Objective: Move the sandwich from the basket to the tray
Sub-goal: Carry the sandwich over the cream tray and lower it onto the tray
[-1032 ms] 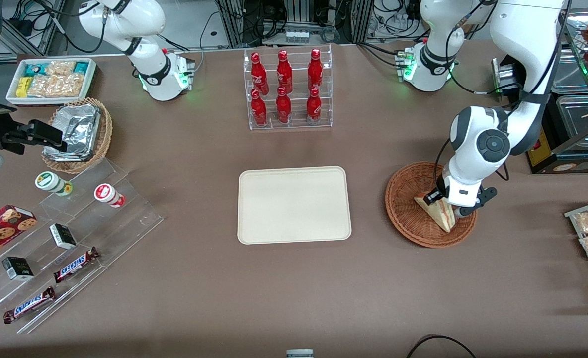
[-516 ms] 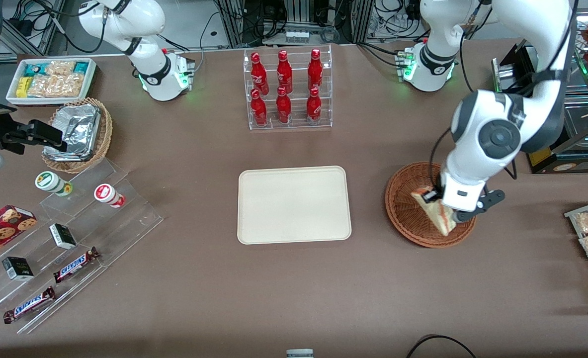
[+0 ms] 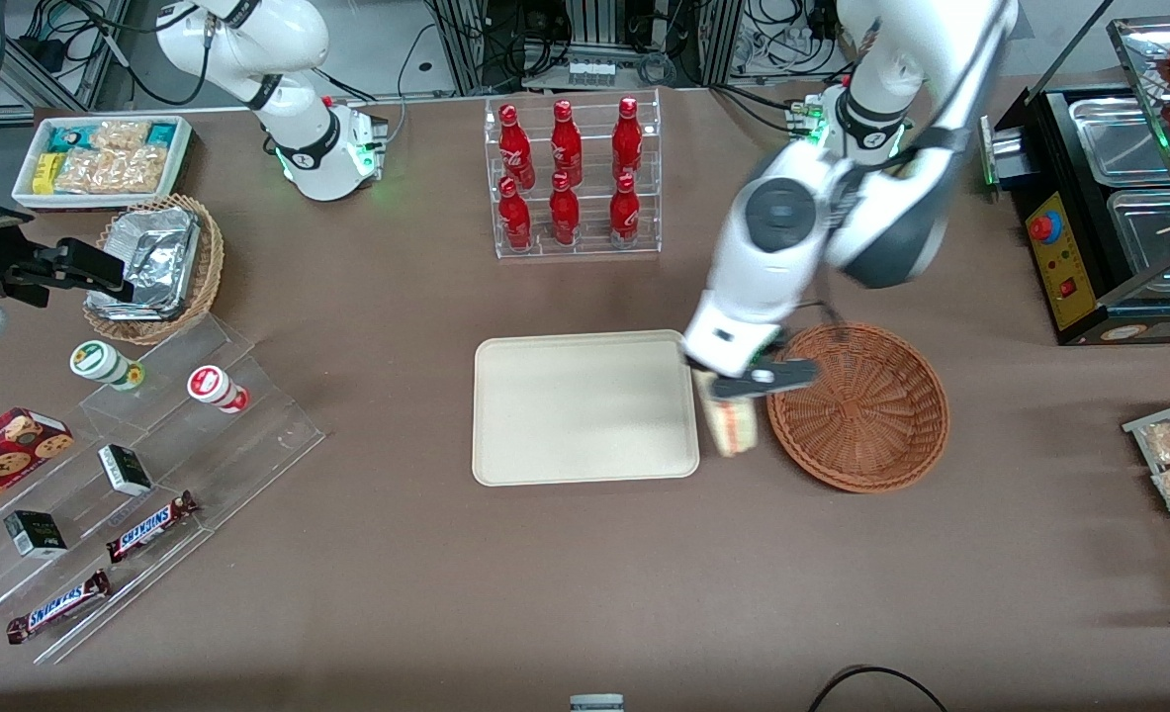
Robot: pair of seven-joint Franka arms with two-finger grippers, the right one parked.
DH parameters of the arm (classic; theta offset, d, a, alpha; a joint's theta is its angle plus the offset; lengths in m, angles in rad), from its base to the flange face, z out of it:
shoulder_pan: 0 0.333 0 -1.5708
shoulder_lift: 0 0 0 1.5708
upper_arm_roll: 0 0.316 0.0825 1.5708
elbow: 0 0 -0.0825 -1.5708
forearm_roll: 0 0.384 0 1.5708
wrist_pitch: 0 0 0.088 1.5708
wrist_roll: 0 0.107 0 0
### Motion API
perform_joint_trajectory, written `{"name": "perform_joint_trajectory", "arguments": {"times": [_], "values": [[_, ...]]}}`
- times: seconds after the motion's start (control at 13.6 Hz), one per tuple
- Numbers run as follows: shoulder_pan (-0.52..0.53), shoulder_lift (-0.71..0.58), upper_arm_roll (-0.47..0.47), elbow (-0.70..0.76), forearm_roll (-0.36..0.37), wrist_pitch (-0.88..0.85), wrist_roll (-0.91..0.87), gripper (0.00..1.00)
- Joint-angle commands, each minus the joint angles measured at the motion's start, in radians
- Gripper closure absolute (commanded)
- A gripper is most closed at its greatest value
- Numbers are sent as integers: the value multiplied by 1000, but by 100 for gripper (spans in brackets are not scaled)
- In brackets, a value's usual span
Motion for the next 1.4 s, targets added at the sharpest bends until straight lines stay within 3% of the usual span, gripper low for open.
{"name": "perform_joint_trajectory", "arguments": {"times": [0.0, 0.29, 0.59, 0.96, 1.03, 1.11, 1.18, 1.33], "values": [[-113, 149, 15, 136, 14, 3, -8, 100], [-204, 309, 18, 286, 16, 49, -10, 100], [-245, 369, 25, 294, 22, 120, -12, 100], [-245, 443, 24, 294, 170, 198, -162, 100], [-244, 444, 24, 293, 164, 200, -163, 78], [-244, 440, 24, 291, 164, 198, -163, 17], [-245, 435, 24, 287, 166, 192, -165, 0], [-245, 429, 22, 287, 163, 181, -166, 0]]}}
